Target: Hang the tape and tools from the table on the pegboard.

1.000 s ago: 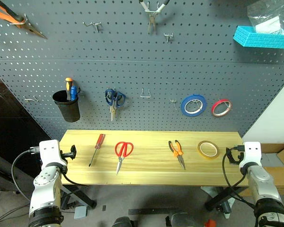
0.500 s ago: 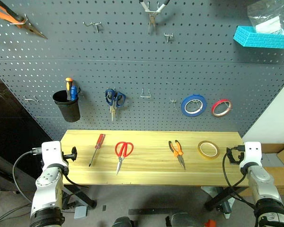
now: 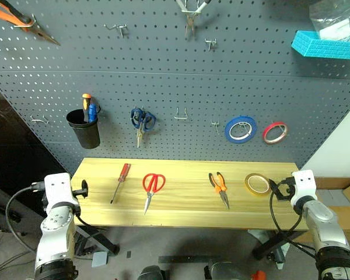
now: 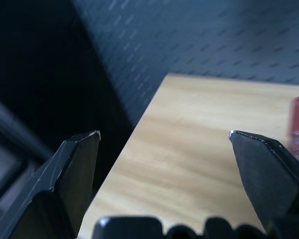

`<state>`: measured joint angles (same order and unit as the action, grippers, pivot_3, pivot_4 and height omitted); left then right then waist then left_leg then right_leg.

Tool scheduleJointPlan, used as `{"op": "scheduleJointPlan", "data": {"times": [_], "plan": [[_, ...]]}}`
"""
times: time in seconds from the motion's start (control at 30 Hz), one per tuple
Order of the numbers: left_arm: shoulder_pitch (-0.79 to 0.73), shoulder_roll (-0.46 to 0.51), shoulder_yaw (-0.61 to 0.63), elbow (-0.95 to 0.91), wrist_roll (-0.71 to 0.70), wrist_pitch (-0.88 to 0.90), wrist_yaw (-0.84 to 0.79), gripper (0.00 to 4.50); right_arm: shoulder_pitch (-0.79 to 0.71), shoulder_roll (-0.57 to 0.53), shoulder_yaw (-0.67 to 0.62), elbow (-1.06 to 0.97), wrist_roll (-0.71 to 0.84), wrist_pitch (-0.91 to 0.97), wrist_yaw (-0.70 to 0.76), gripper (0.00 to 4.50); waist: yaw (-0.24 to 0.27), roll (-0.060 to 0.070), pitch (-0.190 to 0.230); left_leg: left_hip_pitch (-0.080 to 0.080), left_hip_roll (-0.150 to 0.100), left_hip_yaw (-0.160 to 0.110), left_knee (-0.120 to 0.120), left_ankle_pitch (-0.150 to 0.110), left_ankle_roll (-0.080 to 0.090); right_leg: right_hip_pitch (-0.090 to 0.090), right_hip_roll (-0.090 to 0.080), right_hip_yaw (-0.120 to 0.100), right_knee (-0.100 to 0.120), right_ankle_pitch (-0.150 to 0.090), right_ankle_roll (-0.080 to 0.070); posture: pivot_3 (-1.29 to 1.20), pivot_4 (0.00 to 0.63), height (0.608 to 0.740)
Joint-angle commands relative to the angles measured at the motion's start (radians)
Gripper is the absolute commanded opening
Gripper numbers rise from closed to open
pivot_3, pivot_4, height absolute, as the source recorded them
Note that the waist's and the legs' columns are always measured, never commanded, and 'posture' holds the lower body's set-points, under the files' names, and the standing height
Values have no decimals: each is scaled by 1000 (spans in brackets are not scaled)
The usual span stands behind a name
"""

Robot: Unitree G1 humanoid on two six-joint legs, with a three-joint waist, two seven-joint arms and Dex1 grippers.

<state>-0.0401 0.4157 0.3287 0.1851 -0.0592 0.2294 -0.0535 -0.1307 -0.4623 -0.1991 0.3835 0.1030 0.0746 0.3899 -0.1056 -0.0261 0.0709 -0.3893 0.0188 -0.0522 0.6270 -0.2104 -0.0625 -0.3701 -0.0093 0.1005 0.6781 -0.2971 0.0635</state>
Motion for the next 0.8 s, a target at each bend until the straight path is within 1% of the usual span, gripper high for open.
{"op": "scheduleJointPlan", "data": {"times": [0.03, 0.1, 0.13, 0.17, 0.2, 0.23, 0.3, 0.37, 0.43, 0.47, 0.53, 0.6, 0.67, 0.8], "plan": [[-7, 36, -118, -150, 41, -10, -104, 4470, -29, -26, 11, -148, 20, 106, 20, 4500, 2, -1, 16, 0, 0, 0, 0, 0, 0, 0, 0, 0, 0, -1, -2, -77, 119, 740], [-12, 61, -174, -209, 32, 19, -188, 4470, -41, -35, 18, -190, 14, 163, 24, 4500, 3, 1, 33, 0, 0, 0, 0, 0, 0, -1, 0, 0, 0, -3, -5, -85, 138, 740], [-17, 69, -192, -238, 9, 43, -232, 4470, -46, -41, 23, -207, 11, 192, 28, 4500, 4, 1, 40, 0, 1, 0, 0, 0, 0, -1, 0, 0, 0, -3, -5, -93, 158, 740], [-25, 73, -209, -278, -36, 64, -293, 4470, -55, -51, 31, -221, 10, 231, 40, 4500, 4, 1, 56, -1, 1, 1, -1, 0, 0, -2, 0, 1, 0, -2, -4, -101, 179, 740], [-35, 78, -227, -312, -72, 86, -346, 4470, -65, -60, 38, -228, 9, 268, 52, 4500, 4, 2, 67, -1, 1, 1, 0, 0, 0, -2, 0, 1, 1, -1, -2, -101, 179, 740], [-43, 88, -243, -344, -102, 110, -394, 4470, -72, -69, 46, -241, 11, 302, 64, 4500, 4, 2, 75, -3, 1, 1, 0, 0, 0, -4, 0, 1, 0, -1, -1, -109, 205, 740], [-74, 111, -287, -401, -151, 162, -492, 4470, -102, -92, 62, -246, 11, 373, 89, 4500, 3, 2, 105, -5, 2, 1, 0, -1, 1, -5, 1, 0, 0, 0, 0, -123, 239, 740], [-119, 135, -328, -427, -170, 197, -560, 4470, -143, -112, 79, -226, -1, 422, 102, 4500, 1, 2, 129, -9, 3, 1, 0, -1, 1, -9, 2, 0, 0, 0, 0, -133, 269, 740], [-160, 149, -354, -430, -176, 218, -600, 4470, -180, -125, 98, -201, -20, 465, 102, 4500, -2, 2, 157, -11, 4, 1, 1, -1, 1, -11, 2, 0, 1, 1, 0, -138, 286, 740], [-173, 154, -358, -431, -181, 228, -612, 4470, -191, -128, 106, -197, -22, 484, 101, 4500, -3, 3, 165, -12, 4, 1, 1, -1, 1, -12, 2, 1, 1, 1, 1, -140, 294, 740], [-211, 166, -388, -431, -186, 244, -653, 4470, -223, -143, 143, -173, -16, 534, 153, 4500, -7, 2, 180, -13, 4, 1, 0, -1, 1, -14, 3, 0, 0, 3, -4, -141, 321, 740], [-237, 172, -408, -425, -185, 249, -682, 4470, -257, -151, 173, -138, -16, 554, 188, 4500, -7, 1, 200, -16, 5, 1, 0, -2, 1, -16, 3, 0, 1, 4, -4, -139, 331, 740], [-249, 178, -417, -412, -176, 243, -695, 4470, -291, -147, 183, -100, -13, 579, 195, 4500, -8, 1, 216, -20, 6, 1, 1, -2, 1, -20, 4, 0, 1, 4, -4, -137, 345, 740], [-245, 197, -432, -411, -173, 234, -734, 4470, -359, -129, 207, -18, -8, 604, 218, 4500, -8, 1, 245, -22, 7, 1, 1, -2, 1, -22, 4, -1, 1, 4, -5, -126, 362, 740]]}}
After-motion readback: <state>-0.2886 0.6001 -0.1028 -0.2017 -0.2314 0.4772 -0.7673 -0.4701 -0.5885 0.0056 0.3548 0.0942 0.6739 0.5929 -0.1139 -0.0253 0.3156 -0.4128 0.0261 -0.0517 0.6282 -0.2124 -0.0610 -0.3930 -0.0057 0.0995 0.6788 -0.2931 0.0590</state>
